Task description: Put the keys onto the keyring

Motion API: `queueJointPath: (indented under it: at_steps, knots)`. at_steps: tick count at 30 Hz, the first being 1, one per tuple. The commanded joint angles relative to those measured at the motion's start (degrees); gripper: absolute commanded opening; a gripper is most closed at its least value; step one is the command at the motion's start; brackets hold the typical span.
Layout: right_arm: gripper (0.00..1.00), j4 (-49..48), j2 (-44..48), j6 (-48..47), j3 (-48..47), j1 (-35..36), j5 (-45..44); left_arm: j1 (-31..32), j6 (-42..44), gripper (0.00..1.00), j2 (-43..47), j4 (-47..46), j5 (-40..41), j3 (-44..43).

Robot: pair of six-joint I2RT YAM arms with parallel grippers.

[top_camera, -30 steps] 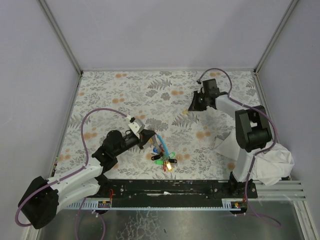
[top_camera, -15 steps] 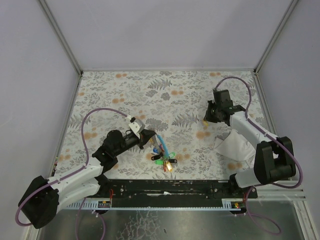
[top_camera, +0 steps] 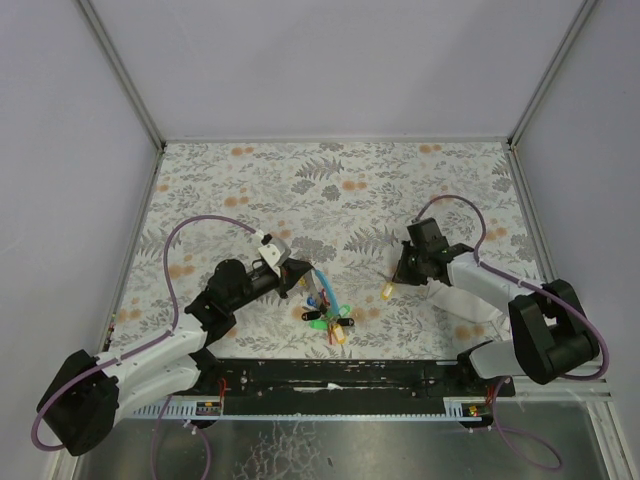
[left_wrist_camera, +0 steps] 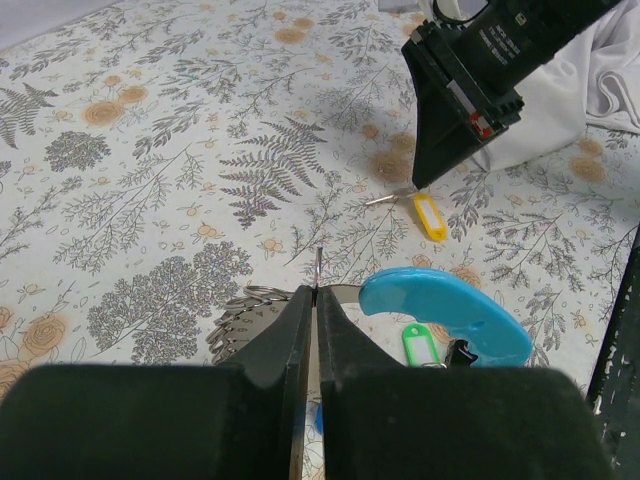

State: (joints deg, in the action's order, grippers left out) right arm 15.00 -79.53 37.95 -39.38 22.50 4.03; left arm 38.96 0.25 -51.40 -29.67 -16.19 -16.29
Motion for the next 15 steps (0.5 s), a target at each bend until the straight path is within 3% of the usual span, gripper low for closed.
queueJointPath:
  at_steps: [1, 9, 15]
  knots:
    - [0.03, -5.8, 2.0, 7.3, 2.3, 4.1, -0.9, 0.2, -0.1, 0.00, -0.5, 0.6, -0.8, -1.7]
    - [0.20, -6.1, 0.1, 5.4, 1.3, 7.1, 3.7, 0.3, 0.0, 0.00, -1.1, 1.0, -0.7, -2.0]
    - [0.49, 1.9, 1.8, -2.5, -0.3, 7.1, 3.8, 0.2, 0.0, 0.00, -1.7, 1.0, -0.7, -2.2]
